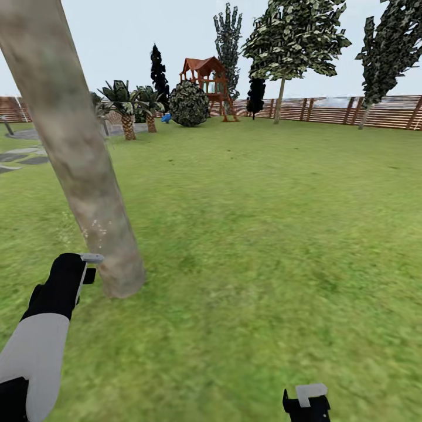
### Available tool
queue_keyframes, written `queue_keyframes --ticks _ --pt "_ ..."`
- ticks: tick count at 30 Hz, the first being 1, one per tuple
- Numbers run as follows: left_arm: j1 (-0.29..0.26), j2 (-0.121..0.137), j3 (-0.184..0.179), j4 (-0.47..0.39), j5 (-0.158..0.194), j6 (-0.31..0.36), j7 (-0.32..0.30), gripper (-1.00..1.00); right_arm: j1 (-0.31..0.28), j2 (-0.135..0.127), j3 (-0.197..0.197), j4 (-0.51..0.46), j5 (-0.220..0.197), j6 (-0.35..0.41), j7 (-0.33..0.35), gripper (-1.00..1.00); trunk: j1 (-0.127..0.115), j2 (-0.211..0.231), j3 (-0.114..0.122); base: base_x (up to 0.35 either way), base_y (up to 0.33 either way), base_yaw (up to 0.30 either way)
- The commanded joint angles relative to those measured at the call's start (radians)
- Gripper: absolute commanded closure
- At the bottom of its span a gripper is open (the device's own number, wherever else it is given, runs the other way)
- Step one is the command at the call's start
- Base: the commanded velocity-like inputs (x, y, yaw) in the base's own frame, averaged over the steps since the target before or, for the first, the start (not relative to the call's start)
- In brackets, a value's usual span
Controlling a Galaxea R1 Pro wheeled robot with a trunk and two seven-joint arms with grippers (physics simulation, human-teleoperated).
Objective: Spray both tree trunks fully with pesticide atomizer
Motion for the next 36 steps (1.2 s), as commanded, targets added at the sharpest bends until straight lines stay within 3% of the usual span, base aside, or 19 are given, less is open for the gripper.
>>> queue_keyframes --ticks 1,3,7,9,11,13,16,18,20,22,24,27,32,36 --pt "0.000 0.003 0.002 -0.001 -0.002 0.003 -0.005 1.00 -0.001 0.001 -0.008 0.001 0.010 -0.003 -0.003 -1.00 0.000 0.000 -0.001 0.317 -0.043 0.001" --pt "0.001 -0.007 0.001 0.000 0.001 0.002 -0.004 1.00 -0.001 0.001 -0.008 0.001 0.010 -0.002 -0.003 -1.00 0.000 0.000 -0.001 0.329 -0.013 0.000" --pt "0.002 -0.054 -0.001 0.012 0.007 0.001 -0.005 1.00 -0.001 0.001 -0.008 0.000 0.010 -0.003 -0.003 -1.00 0.000 0.000 -0.001 0.136 -0.002 0.000" --pt "0.002 -0.058 0.002 0.015 0.005 0.000 -0.005 1.00 -0.001 0.001 -0.008 0.000 0.010 -0.002 -0.003 -1.00 0.000 0.000 -0.001 0.015 0.000 0.000" --pt "0.019 -0.050 0.007 0.015 0.003 -0.002 -0.003 1.00 -0.001 0.001 -0.008 0.000 0.010 -0.003 -0.003 -1.00 0.000 0.000 -0.001 0.005 0.000 0.000" --pt "0.050 0.003 0.020 0.014 0.000 -0.004 -0.003 1.00 -0.001 0.000 -0.008 0.000 0.010 -0.003 -0.003 -1.00 0.000 0.000 -0.001 0.000 0.000 0.000" --pt "0.060 0.036 0.022 0.014 0.003 -0.004 -0.004 1.00 -0.001 -0.002 -0.008 0.000 0.010 -0.003 -0.003 -1.00 0.000 0.000 -0.001 0.000 0.000 0.000" --pt "0.063 0.025 0.017 0.014 0.006 -0.004 -0.004 1.00 -0.001 -0.002 -0.008 0.001 0.010 -0.003 -0.003 -1.00 0.000 0.000 -0.001 0.000 0.000 0.000" --pt "0.063 -0.021 0.016 0.014 0.005 -0.005 -0.003 1.00 -0.001 -0.002 -0.008 0.001 0.010 -0.003 -0.003 -1.00 0.000 0.000 -0.001 0.000 0.000 0.000" --pt "0.059 -0.043 0.016 0.012 0.006 -0.004 -0.002 1.00 -0.001 -0.002 -0.008 0.001 0.010 -0.003 -0.002 -1.00 0.000 0.000 -0.001 0.000 0.000 0.000" --pt "0.056 -0.048 0.017 0.010 0.006 -0.004 -0.002 1.00 -0.001 -0.002 -0.008 0.001 0.010 -0.003 -0.002 -1.00 0.000 0.000 -0.001 0.000 0.000 0.000" --pt "0.055 -0.035 0.025 0.008 0.004 -0.005 -0.002 1.00 -0.001 -0.002 -0.008 0.001 0.010 -0.003 -0.003 -1.00 0.000 0.000 -0.001 0.000 0.000 0.000" --pt "0.058 0.050 0.043 0.001 0.003 -0.006 -0.003 1.00 -0.001 -0.002 -0.008 0.001 0.010 -0.003 -0.003 -1.00 0.000 0.000 -0.001 0.000 0.000 0.000" --pt "0.064 0.040 0.038 0.011 0.008 -0.006 -0.004 1.00 -0.001 -0.002 -0.008 0.002 0.010 -0.003 -0.003 -1.00 0.000 0.000 -0.001 0.000 0.000 0.000"
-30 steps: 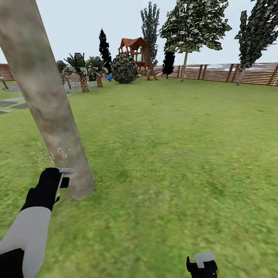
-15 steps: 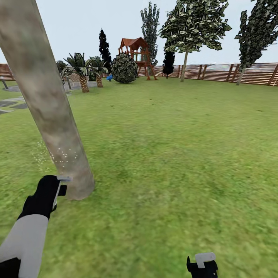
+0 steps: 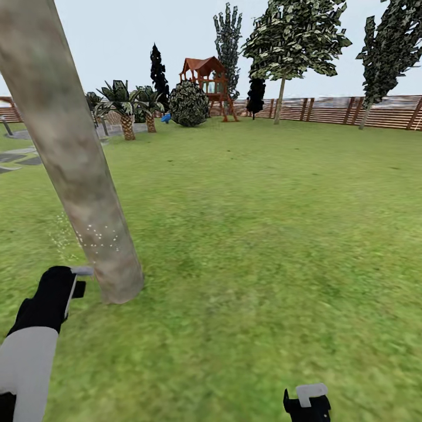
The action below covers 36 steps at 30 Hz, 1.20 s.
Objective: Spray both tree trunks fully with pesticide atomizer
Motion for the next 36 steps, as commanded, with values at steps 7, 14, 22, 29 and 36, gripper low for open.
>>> queue_keyframes --ticks 7,14,22,29,36 --pt "0.002 -0.083 -0.004 0.000 -0.012 0.001 -0.003 1.00 -0.001 0.001 -0.008 0.001 0.010 -0.003 -0.003 -1.00 0.000 0.000 -0.001 0.144 -0.182 0.000" --pt "0.006 -0.069 0.010 -0.003 -0.017 0.001 -0.004 1.00 -0.001 0.002 -0.008 0.000 0.010 -0.002 -0.003 -1.00 0.000 0.000 -0.001 0.129 -0.237 0.014" --pt "0.044 -0.040 0.013 -0.011 -0.019 -0.001 -0.004 1.00 -0.001 0.002 -0.008 0.001 0.010 -0.002 -0.003 -1.00 0.000 0.000 -0.001 0.008 -0.090 0.257" --pt "0.045 -0.023 0.002 -0.014 -0.015 -0.001 -0.003 1.00 -0.001 0.002 -0.008 0.001 0.010 -0.002 -0.003 -1.00 0.000 0.000 -0.001 0.000 -0.001 0.170" --pt "0.045 -0.060 0.000 -0.012 -0.018 -0.024 -0.002 1.00 -0.001 0.002 -0.008 0.001 0.010 -0.003 -0.003 -1.00 0.000 0.000 -0.001 0.056 -0.184 0.004"
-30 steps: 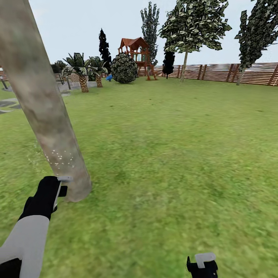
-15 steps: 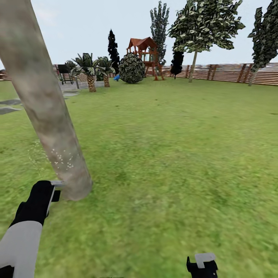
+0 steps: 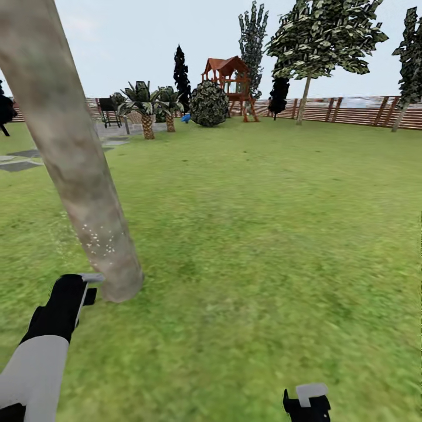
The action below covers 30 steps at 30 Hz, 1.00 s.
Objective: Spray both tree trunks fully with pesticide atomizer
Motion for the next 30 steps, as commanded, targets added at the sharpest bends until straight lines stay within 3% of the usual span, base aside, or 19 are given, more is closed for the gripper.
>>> queue_keyframes --ticks 1,21,30 --pt "-0.001 -0.001 0.001 0.001 -0.007 -0.007 -0.004 1.00 -0.001 0.001 -0.008 0.001 0.010 -0.003 -0.003 -1.00 0.000 0.000 -0.001 0.086 -0.262 0.000" --pt "-0.001 0.001 0.006 0.009 -0.009 -0.019 -0.002 1.00 -0.001 0.001 -0.008 0.001 0.010 -0.003 -0.003 -1.00 0.000 0.000 -0.001 0.075 -0.268 0.002" --pt "-0.001 0.001 0.007 0.003 -0.009 -0.018 -0.002 1.00 -0.001 0.001 -0.008 0.001 0.010 -0.003 -0.003 -1.00 0.000 0.000 -0.001 0.006 -0.276 0.214"
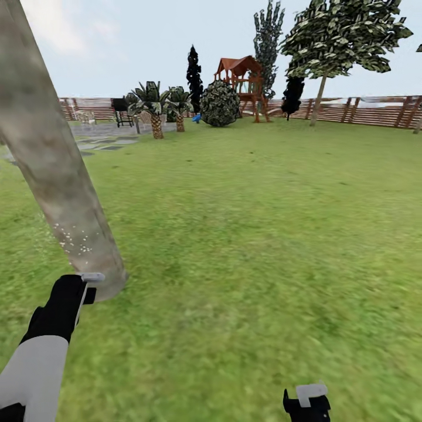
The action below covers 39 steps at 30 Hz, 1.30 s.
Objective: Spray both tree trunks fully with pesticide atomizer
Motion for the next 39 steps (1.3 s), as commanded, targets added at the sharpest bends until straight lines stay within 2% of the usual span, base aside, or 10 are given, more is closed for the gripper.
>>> queue_keyframes --ticks 1,6,16,23,28,29,30,32,35,39 --pt "-0.001 0.000 0.001 -0.002 -0.005 0.004 -0.004 1.00 -0.001 0.001 -0.008 0.001 0.010 -0.003 -0.003 -1.00 0.000 0.000 -0.001 0.093 -0.270 0.276" --pt "-0.001 0.000 0.003 -0.005 -0.004 0.004 0.011 1.00 -0.001 0.001 -0.008 0.001 0.010 -0.003 -0.003 -1.00 0.000 0.000 -0.001 0.190 -0.220 0.226" --pt "-0.001 0.000 0.003 -0.006 -0.005 0.004 0.017 1.00 -0.001 0.001 -0.008 0.001 0.010 -0.003 -0.003 -1.00 0.000 0.000 -0.001 0.286 -0.132 0.026" --pt "-0.001 0.000 0.004 -0.006 -0.005 0.004 0.017 1.00 -0.001 0.001 -0.008 0.001 0.010 -0.002 -0.003 -1.00 0.000 0.000 -0.001 0.279 -0.148 0.240" --pt "0.015 0.020 0.020 0.001 -0.005 0.005 0.020 1.00 -0.001 0.002 -0.008 0.001 0.010 -0.003 -0.003 -1.00 0.000 0.000 -0.001 0.165 -0.210 0.277" --pt "0.019 0.026 0.026 0.000 -0.004 0.004 0.020 1.00 -0.001 0.002 -0.008 0.001 0.010 -0.003 -0.003 -1.00 0.000 0.000 -0.001 0.134 -0.187 0.278" --pt "0.024 0.048 0.037 -0.002 -0.002 0.006 0.020 1.00 -0.001 0.002 -0.008 0.001 0.010 -0.003 -0.002 -1.00 0.000 0.000 -0.001 0.190 -0.170 0.278" --pt "0.026 0.054 0.040 -0.002 0.001 0.006 0.021 1.00 -0.001 0.002 -0.008 0.001 0.010 -0.003 -0.002 -1.00 0.000 0.000 -0.001 0.217 -0.168 0.278" --pt "0.027 0.041 0.035 -0.005 0.006 0.007 0.020 1.00 -0.001 0.002 -0.008 0.001 0.010 -0.003 -0.002 -1.00 0.000 0.000 -0.001 0.233 -0.167 0.278" --pt "0.026 -0.011 0.035 -0.007 0.006 0.006 0.020 1.00 -0.001 0.002 -0.008 0.001 0.010 -0.003 -0.002 -1.00 0.000 0.000 -0.001 0.237 -0.169 0.278"
